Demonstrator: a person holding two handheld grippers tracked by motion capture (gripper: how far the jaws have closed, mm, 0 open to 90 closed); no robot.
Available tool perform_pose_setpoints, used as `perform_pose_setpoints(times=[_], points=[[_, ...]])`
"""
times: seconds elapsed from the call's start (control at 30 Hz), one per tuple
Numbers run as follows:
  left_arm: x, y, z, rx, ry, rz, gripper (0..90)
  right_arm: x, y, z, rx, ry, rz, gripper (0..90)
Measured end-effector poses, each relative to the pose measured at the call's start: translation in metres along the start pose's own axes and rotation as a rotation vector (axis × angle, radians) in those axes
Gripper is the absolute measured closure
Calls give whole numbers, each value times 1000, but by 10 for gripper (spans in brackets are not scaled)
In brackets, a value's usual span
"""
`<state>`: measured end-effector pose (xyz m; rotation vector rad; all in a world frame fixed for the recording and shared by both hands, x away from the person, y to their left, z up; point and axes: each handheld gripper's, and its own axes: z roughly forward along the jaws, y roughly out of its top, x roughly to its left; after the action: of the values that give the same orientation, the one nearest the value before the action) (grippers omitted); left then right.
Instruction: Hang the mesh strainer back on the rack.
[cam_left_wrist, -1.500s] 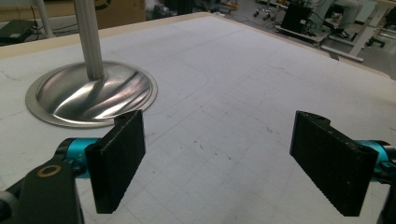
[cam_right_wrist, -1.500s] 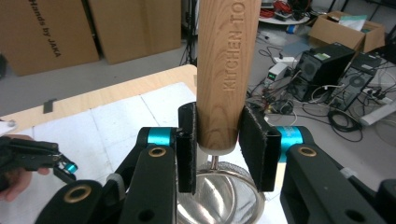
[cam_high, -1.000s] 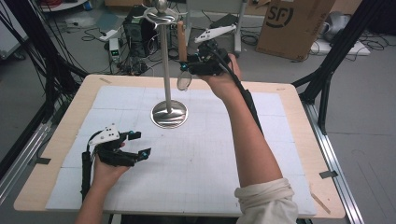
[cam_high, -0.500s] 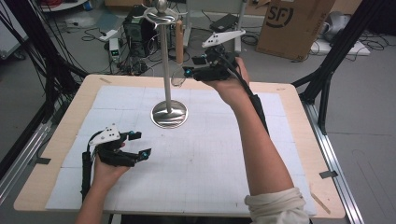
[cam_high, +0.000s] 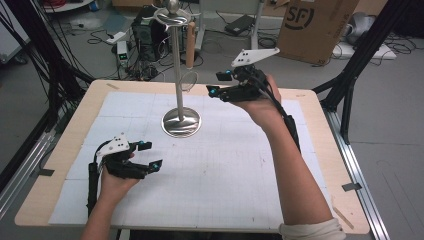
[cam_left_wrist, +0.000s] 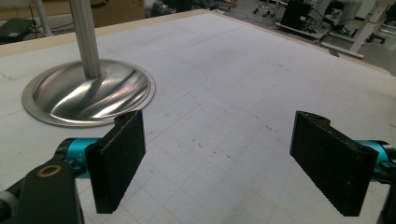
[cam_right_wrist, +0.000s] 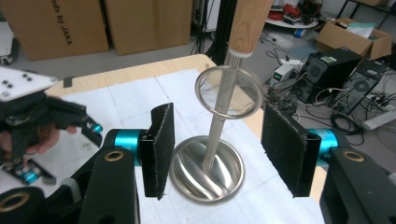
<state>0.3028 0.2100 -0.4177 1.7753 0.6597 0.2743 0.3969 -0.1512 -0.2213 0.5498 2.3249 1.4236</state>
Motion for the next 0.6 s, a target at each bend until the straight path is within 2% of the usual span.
perform_pose_setpoints(times=[0.03, 0.13, 0.33, 0.43, 0.6], points=[[0, 0, 0, 2, 1, 2, 188, -1, -2, -1, -8, -3, -18, 422], [0, 0, 0, 3, 2, 1, 188, 1, -10, -6, 1, 5, -1, 419], [0, 0, 0, 1, 2, 3, 188, 0, -29, -10, 2, 8, -8, 412], [0, 0, 0, 4, 2, 3, 188, 1, -39, -14, 14, 12, 18, 408], [-1, 0, 1, 6, 0, 6, 188, 2, -55, -18, 14, 15, 33, 395]])
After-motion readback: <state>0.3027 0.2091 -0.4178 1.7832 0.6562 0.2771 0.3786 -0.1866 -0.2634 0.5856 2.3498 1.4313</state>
